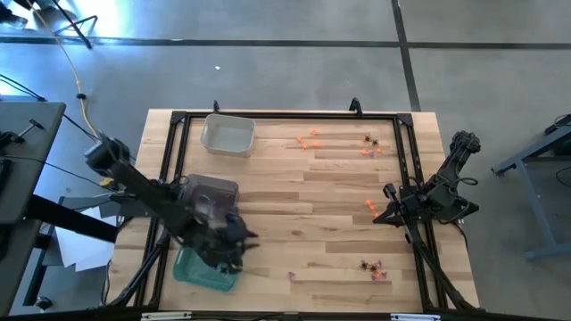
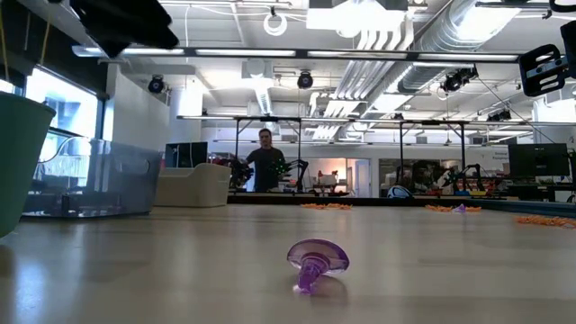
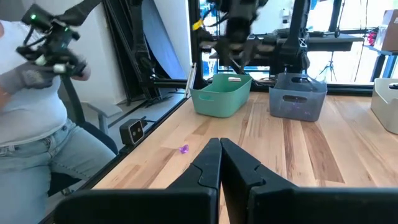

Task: Sort Halloween decoration
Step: Put the bottom center violet witch hat into the black bin

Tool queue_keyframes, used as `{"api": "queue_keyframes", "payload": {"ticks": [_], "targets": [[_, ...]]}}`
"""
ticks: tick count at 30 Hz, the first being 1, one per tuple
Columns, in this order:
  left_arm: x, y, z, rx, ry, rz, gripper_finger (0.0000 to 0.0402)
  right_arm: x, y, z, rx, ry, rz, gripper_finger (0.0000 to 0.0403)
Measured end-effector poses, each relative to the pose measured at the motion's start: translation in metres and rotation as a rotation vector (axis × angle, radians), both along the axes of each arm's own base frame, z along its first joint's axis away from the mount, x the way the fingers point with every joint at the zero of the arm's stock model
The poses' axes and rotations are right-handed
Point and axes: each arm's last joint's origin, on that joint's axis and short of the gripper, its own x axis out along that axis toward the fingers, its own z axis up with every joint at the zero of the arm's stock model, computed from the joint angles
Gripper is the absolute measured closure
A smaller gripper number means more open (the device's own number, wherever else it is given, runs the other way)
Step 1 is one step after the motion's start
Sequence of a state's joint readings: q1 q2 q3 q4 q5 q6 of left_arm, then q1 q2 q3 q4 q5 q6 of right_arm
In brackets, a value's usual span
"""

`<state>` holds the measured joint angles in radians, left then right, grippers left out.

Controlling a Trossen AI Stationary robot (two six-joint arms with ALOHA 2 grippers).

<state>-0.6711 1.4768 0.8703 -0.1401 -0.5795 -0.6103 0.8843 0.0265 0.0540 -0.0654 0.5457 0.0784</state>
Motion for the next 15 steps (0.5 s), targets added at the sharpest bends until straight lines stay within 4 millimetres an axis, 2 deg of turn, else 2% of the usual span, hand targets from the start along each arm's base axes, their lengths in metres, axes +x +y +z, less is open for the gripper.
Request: {"api": "queue_keyframes", "payload": {"ticks": [4,8,15], "targets": [[0.024,-0.014,-0.038,-0.043,0.022,-0.06,0.0289,0.0,0.0,0.0,0.0,0.0,0.0,0.0402],[0.04,-0.025,-0.069,-0.093,0.0,-0.078,0.0274,0.0,0.0,0.0,0.0,0.0,0.0,0.0402],[0.064,-0.041,-0.093,-0.098,0.019,-0.121,0.0226,0.0,0.0,0.0,0.0,0.0,0.0,0.0402]]}}
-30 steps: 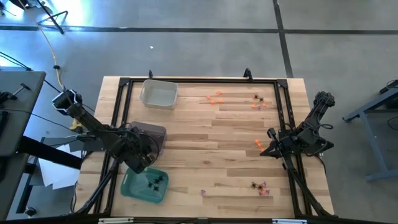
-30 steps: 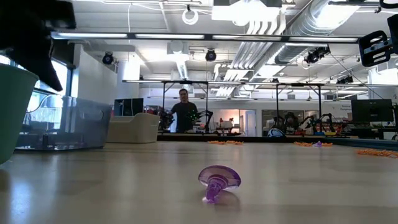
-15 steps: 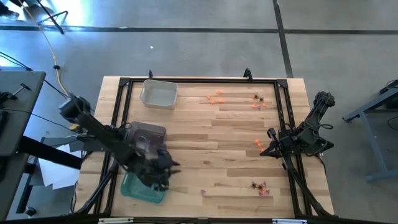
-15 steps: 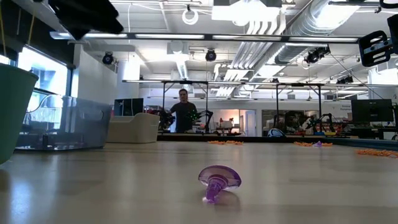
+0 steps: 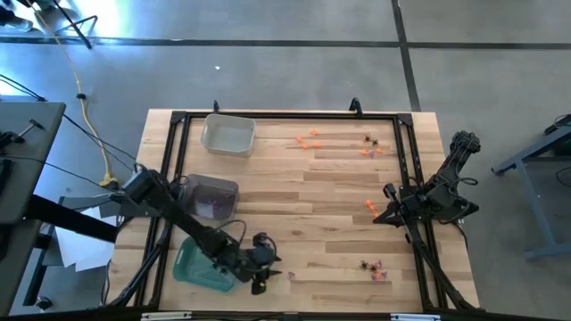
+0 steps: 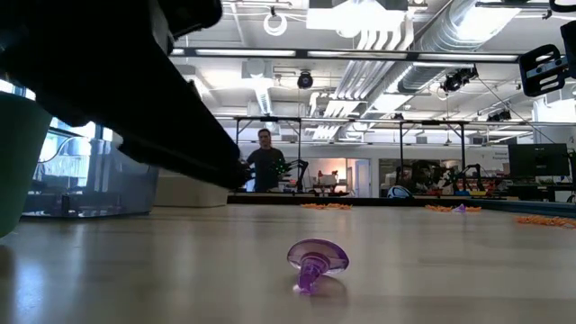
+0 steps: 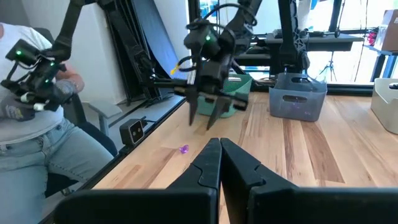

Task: Sort Halloween decoration
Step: Put the bottom center violet witch hat into the black bin

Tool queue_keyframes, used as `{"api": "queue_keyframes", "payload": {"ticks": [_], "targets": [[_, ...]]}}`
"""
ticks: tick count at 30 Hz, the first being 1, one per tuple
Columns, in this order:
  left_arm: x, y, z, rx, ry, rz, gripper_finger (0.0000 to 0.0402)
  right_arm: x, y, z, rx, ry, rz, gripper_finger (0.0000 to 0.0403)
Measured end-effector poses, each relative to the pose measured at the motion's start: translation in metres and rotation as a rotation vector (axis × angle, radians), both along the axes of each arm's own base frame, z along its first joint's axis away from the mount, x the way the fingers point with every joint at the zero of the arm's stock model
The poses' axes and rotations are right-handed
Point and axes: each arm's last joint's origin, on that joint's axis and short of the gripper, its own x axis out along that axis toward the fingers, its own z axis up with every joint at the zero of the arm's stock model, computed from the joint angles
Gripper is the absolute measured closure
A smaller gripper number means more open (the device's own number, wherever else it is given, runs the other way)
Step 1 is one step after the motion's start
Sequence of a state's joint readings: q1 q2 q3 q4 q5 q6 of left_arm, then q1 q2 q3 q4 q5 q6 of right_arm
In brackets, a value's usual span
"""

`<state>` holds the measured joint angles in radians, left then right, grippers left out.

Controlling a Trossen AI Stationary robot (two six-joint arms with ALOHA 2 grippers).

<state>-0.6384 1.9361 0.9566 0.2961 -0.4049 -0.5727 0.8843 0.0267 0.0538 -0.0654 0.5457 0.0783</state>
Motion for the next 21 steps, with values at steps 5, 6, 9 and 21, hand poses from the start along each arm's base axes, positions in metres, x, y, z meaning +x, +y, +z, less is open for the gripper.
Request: {"api": "queue_keyframes", "payload": {"ticks": [5,6,9,21], "targets": [[0.012,-0.009,-0.011,0.049,0.015,-0.063,0.0211,0.0,0.0,0.0,-0.001,0.001,0.0,0.0402],[0.015,-0.011,-0.012,0.057,0.015,-0.074,0.0211,0.0,0.0,0.0,0.0,0.0,0.0,0.0402],[0.021,-0.013,-0.015,0.076,0.015,-0.097,0.0212,0.0,0.0,0.0,-0.001,0.001,0.0,0.0402],[0.039,-0.005,-0.028,0.088,0.036,-0.13,0.0213,0.0,0.0,0.0,0.0,0.0,0.0,0.0402]]}}
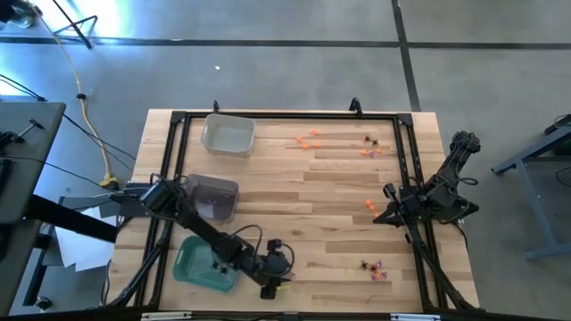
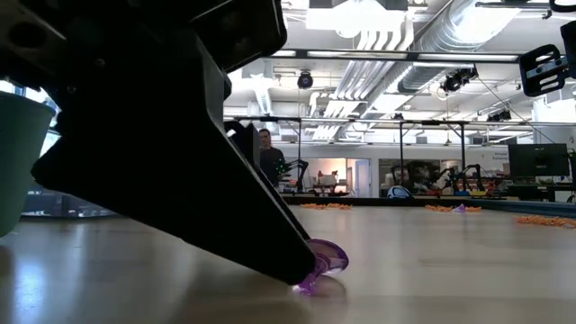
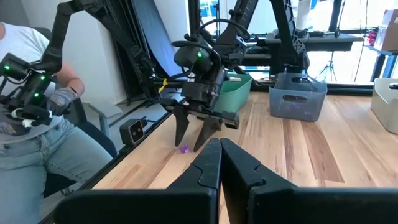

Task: Sort Halloween decoration
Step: Put the bottom center violet witch hat into the black bin

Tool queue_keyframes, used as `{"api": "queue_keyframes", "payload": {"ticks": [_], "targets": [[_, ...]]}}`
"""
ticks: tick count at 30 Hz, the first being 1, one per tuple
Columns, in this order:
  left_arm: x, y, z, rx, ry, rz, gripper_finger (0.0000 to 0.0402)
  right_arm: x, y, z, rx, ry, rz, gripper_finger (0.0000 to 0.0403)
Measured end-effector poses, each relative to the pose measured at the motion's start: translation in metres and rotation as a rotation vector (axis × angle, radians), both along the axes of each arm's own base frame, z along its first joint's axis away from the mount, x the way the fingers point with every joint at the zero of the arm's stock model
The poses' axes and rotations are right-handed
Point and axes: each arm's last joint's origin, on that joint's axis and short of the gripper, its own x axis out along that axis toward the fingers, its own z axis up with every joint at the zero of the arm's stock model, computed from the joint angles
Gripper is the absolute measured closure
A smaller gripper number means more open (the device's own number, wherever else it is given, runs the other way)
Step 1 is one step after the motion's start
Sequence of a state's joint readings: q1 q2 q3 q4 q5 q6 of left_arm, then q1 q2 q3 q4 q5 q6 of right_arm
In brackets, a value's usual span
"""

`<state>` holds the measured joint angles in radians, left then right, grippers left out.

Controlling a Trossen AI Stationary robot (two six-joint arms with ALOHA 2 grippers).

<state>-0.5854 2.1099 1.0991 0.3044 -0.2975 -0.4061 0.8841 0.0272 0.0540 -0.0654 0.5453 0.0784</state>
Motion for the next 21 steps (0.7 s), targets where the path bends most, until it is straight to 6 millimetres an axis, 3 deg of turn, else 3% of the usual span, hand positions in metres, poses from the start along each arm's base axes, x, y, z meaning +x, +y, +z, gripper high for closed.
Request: {"api": "queue_keyframes", "payload": {"ticks": [12,21], "targets": [[0.002,0.005,-0.003,0.024,0.014,-0.01,0.0229,0.0,0.0,0.0,0.0,0.0,0.0,0.0402],[0.002,0.006,-0.019,0.075,0.028,0.0,0.0262,0.0,0.0,0.0,0.0,0.0,0.0,0.0402]]}}
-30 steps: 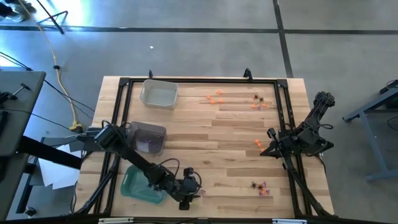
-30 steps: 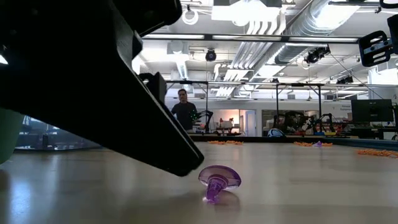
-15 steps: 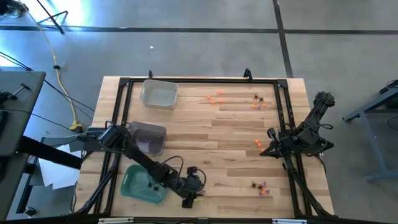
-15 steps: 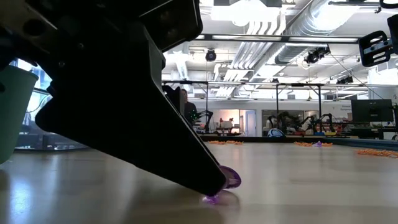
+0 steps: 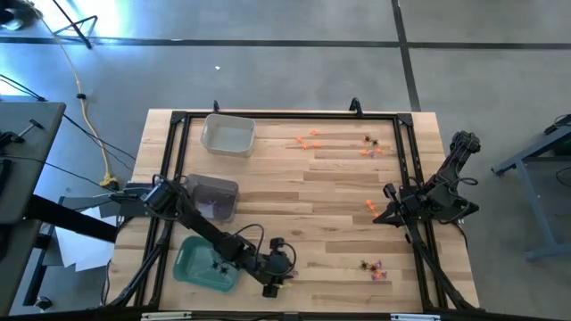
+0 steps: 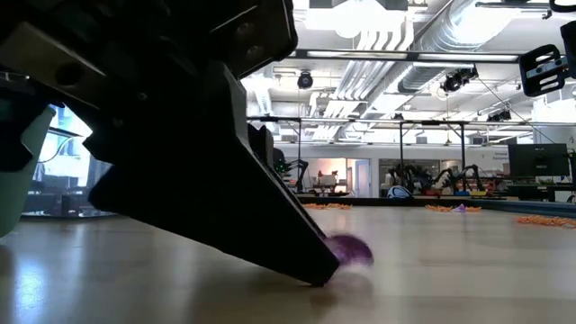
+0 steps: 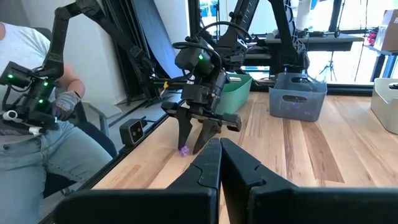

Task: Sort Halloween decoration
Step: Put the bottom center violet witch hat into the black bin

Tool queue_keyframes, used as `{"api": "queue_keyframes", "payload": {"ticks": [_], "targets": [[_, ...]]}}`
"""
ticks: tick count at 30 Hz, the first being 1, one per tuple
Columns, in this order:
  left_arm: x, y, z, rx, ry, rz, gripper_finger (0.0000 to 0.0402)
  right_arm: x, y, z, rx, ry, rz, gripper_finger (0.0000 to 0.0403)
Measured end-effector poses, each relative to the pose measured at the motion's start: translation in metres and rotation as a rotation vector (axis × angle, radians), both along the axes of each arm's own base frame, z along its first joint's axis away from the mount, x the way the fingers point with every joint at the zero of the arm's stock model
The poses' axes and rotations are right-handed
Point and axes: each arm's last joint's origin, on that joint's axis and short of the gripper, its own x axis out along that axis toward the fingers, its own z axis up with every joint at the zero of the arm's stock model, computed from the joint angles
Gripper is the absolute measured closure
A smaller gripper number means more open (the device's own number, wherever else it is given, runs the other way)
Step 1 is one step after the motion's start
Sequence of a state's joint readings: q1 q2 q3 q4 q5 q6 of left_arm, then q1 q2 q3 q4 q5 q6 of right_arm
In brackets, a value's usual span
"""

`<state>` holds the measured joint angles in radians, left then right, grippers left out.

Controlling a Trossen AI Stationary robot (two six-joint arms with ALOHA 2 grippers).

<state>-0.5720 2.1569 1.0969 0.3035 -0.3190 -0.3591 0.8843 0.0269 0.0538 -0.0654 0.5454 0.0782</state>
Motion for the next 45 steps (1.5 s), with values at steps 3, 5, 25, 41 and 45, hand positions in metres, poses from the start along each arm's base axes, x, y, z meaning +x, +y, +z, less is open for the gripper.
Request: {"api": "queue_keyframes", "payload": {"ticks": [3,5,25,41,45], "targets": [[0.001,0.001,-0.001,0.001,0.0,0.005,0.027,0.0,0.0,0.0,0.0,0.0,0.0,0.0402],[0.0,0.001,-0.001,0.005,-0.002,0.01,0.0277,0.0,0.0,0.0,0.0,0.0,0.0,0.0402],[0.002,0.001,0.0,-0.005,-0.037,0.028,0.0322,0.0,0.0,0.0,0.0,0.0,0.0,0.0402],[0.01,0.004,0.004,0.013,-0.097,-0.04,0.0257,0.0,0.0,0.0,0.0,0.0,0.0,0.0402],[0.014,0.008,0.005,0.004,-0.099,-0.045,0.0257,0.0,0.0,0.0,0.0,0.0,0.0,0.0402]]}}
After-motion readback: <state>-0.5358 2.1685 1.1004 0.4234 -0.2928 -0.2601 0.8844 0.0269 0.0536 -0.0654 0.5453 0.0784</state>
